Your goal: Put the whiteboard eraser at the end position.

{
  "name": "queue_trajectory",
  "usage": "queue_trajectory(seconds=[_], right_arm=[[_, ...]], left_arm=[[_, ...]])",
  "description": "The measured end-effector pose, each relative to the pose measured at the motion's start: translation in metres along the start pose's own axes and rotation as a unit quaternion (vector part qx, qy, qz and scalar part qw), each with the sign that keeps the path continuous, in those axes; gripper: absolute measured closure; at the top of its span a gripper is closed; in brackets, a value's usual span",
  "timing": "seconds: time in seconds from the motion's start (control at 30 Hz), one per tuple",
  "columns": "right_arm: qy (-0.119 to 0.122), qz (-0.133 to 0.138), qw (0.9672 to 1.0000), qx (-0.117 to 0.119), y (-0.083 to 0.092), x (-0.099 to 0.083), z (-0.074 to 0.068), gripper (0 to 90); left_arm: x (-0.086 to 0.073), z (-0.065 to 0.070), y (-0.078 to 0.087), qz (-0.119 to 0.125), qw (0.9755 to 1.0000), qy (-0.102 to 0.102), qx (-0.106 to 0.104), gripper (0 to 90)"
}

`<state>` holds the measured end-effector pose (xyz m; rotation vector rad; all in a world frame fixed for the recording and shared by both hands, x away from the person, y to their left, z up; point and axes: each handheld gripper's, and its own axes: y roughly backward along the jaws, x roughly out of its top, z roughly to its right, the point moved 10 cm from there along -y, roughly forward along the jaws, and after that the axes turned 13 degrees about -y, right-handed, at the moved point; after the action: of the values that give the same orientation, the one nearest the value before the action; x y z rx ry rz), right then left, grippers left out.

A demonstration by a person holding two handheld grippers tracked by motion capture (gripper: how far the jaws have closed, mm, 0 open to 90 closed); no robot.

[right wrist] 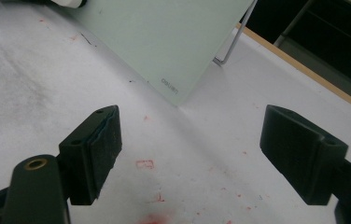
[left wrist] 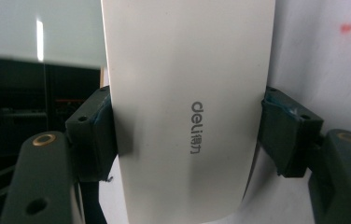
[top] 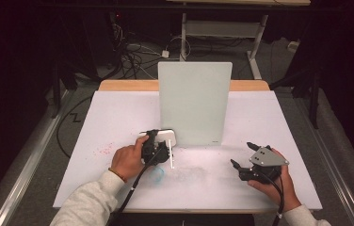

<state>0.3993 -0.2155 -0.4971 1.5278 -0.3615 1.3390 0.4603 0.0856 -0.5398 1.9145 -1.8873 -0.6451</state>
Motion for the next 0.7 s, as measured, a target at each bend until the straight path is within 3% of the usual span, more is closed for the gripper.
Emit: queue_trajectory(seconds=[0.1,0.23,0.4,0.57,0.63,0.67,0.7], right_arm=[[0.0,0.0,1.0,0.0,0.0,0.0,0.0,21.5],[0.0,0.002,1.0,0.001,0.0,0.001,0.0,21.6],[-0.001,0.003,1.0,0.002,0.001,0.001,0.0,21.5],[0.0,0.005,1.0,0.002,0.001,0.002,0.001,21.5],[-0.003,0.006,1.0,0.001,0.001,0.002,0.001,21.5],[-0.002,0.006,1.0,0.001,0.001,0.002,0.002,21.5],[-0.002,0.007,1.0,0.0,0.002,0.003,0.002,21.5]], left_arm=[[-0.008,-0.001,0.002,0.007,0.9996,0.024,-0.014,28.2],[-0.013,-0.003,0.006,0.029,0.9972,0.059,-0.033,28.2],[-0.013,-0.01,0.017,0.061,0.9917,0.101,-0.05,28.2],[-0.014,-0.017,0.029,0.098,0.9808,0.152,-0.074,28.3],[-0.014,-0.021,0.035,0.121,0.9727,0.178,-0.089,28.3],[-0.014,-0.022,0.037,0.127,0.9702,0.184,-0.092,28.3],[-0.014,-0.023,0.04,0.137,0.966,0.196,-0.099,28.3]])
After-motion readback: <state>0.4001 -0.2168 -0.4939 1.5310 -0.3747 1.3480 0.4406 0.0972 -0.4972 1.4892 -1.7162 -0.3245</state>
